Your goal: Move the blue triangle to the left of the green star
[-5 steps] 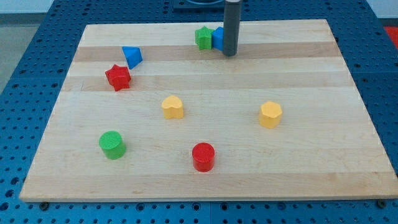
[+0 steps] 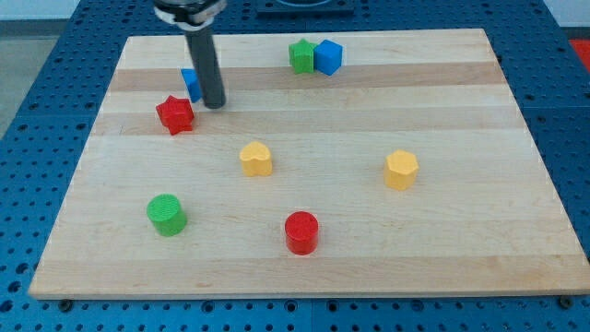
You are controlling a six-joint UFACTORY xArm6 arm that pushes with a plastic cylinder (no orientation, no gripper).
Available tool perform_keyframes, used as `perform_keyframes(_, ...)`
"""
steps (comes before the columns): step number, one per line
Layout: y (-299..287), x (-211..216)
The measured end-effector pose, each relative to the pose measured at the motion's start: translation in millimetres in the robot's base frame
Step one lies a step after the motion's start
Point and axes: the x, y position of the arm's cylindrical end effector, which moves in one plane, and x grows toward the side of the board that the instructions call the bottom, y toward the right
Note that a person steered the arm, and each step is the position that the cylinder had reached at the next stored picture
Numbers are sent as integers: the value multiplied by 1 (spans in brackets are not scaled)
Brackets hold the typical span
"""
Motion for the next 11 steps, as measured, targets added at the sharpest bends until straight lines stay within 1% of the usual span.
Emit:
perform_keyframes(1,-22,0)
perform_keyframes(2,-24,-5)
perform_keyframes(4,-24,-30)
perform_keyframes(5,-37,-31)
perform_keyframes(6,-64,-33)
perform_keyframes(7,-66,-47)
perform_keyframes(9,-47,-51)
perform_keyframes(11,-14,-51)
